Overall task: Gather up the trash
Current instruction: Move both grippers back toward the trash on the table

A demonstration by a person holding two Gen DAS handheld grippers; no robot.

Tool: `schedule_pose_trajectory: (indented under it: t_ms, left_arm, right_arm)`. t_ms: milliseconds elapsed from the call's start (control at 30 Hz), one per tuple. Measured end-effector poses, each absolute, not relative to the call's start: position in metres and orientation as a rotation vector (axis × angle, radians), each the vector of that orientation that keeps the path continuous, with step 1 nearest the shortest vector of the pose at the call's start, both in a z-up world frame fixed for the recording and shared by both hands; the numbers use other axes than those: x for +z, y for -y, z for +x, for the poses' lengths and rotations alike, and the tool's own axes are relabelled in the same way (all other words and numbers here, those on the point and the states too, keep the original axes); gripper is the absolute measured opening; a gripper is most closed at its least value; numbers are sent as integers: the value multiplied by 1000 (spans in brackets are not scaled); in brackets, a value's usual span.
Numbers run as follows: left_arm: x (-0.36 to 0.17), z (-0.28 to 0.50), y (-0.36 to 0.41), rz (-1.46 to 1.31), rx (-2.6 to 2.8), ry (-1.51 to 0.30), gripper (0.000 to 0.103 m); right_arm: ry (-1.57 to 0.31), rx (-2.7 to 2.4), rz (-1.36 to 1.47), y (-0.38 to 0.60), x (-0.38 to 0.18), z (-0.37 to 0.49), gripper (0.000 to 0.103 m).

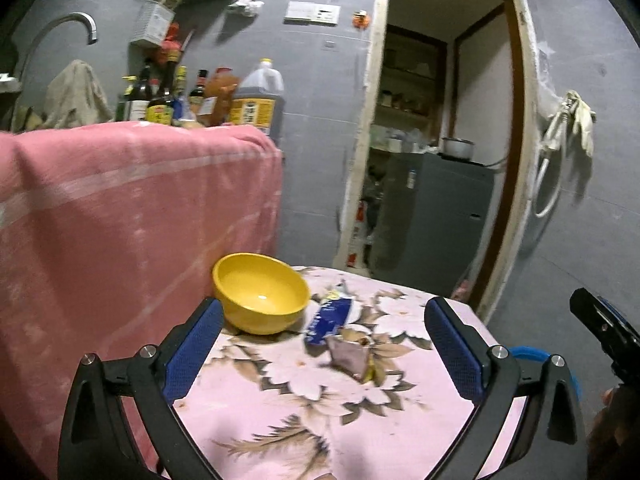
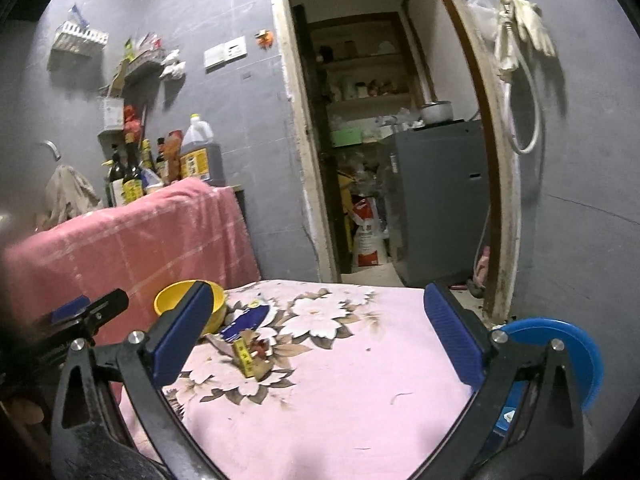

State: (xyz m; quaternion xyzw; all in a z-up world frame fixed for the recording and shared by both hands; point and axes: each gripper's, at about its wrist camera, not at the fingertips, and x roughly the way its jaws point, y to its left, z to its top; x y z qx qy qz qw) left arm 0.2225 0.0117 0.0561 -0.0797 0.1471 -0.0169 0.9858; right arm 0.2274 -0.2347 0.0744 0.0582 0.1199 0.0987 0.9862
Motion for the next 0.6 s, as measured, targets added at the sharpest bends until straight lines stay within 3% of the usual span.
schedule_pose_trajectory:
  t_ms: [600]
  left_arm:
    - [20, 249, -33, -158, 7, -365, 98]
  right_arm:
    - [-316, 307, 0, 193, 39, 264, 103]
